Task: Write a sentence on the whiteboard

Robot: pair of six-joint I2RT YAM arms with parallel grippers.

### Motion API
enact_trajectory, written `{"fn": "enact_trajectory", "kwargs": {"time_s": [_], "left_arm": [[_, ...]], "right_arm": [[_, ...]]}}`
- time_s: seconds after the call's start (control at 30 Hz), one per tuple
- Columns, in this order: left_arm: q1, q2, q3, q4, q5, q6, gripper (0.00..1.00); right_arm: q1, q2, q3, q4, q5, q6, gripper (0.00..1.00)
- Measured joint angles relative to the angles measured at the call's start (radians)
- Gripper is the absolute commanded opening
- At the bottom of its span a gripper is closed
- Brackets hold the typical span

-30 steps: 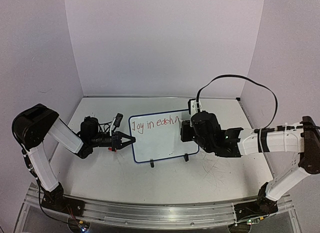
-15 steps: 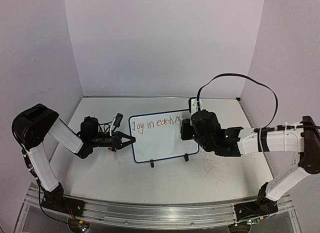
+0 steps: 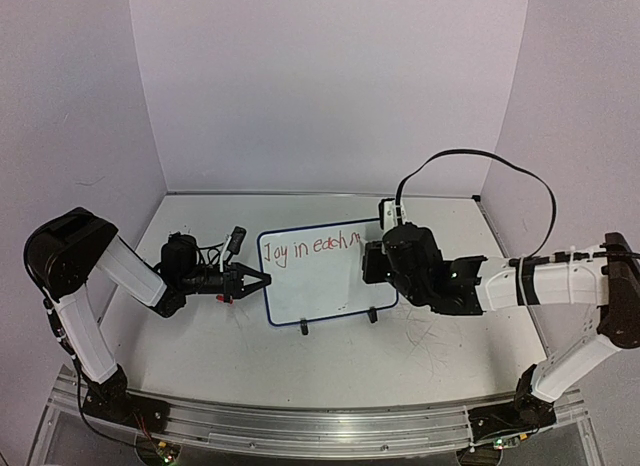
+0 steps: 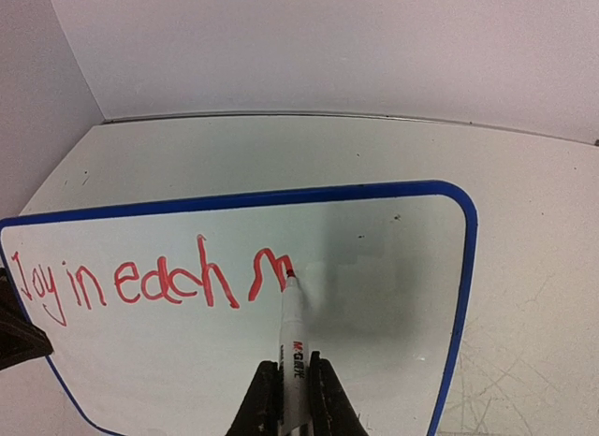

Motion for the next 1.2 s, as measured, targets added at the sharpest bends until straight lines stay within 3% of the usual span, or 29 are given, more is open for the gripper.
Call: {"fn": "enact_trajectory", "kwargs": {"time_s": [1.2], "left_arm": [[-0.001, -0.002, 0.0, -0.001, 0.0, 0.005, 0.0]], "right_arm": [[-0.015, -0.07, -0.023, 0.003, -0.011, -0.002, 0.0]]}}
